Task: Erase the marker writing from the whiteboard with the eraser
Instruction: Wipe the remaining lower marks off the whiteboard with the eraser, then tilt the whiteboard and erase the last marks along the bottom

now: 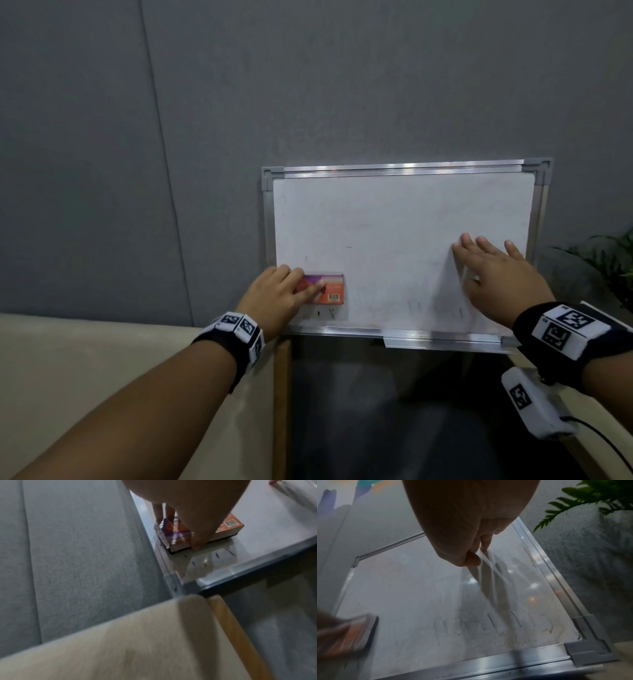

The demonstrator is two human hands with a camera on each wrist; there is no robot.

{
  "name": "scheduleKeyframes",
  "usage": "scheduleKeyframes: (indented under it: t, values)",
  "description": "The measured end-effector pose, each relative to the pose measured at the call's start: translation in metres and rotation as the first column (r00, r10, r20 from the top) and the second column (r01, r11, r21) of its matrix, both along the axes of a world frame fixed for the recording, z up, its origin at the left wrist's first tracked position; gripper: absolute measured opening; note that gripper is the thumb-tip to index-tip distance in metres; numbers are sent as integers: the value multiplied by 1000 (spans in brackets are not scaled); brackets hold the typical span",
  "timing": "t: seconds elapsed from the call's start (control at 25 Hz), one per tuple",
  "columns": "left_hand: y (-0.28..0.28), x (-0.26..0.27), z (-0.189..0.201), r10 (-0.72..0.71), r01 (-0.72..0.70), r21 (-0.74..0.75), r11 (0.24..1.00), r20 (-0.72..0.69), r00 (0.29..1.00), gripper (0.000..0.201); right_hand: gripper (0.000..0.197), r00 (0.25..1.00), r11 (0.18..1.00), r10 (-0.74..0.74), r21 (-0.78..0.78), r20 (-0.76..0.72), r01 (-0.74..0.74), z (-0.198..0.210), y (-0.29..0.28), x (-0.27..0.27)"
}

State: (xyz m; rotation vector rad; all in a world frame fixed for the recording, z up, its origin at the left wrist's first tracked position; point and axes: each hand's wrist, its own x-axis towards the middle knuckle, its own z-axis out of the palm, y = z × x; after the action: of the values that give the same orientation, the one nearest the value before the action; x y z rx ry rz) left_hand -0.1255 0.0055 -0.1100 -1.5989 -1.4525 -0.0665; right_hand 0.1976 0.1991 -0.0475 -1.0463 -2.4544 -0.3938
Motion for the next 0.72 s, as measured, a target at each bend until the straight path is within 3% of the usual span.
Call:
scheduleKeyframes:
  t: [0.2,0.32,0.44,0.56,0.72]
  values:
    - [-4,-5,-18,-29,11,-160,987,-109,994,71,61,1000,1000,-11,9,15,11,1,0,0]
    - [5,-6,12,-35,37,37,999,-48,998,61,59,1000,1000,-6,24,23,5,-3,-1,-1]
    - [9,-11,46,11,-30,256,966,75,997,52,62,997,999,-18,53,70,14,-6,-1,-5]
    - [14,-11,32,-2,-10,195,981,62,998,40,64,993,998,-63,31,100,60,-4,1,-20]
    - [21,3,17,42,-80,208,975,181,983,36,66,989,994,-83,81,121,74,-14,1,-35]
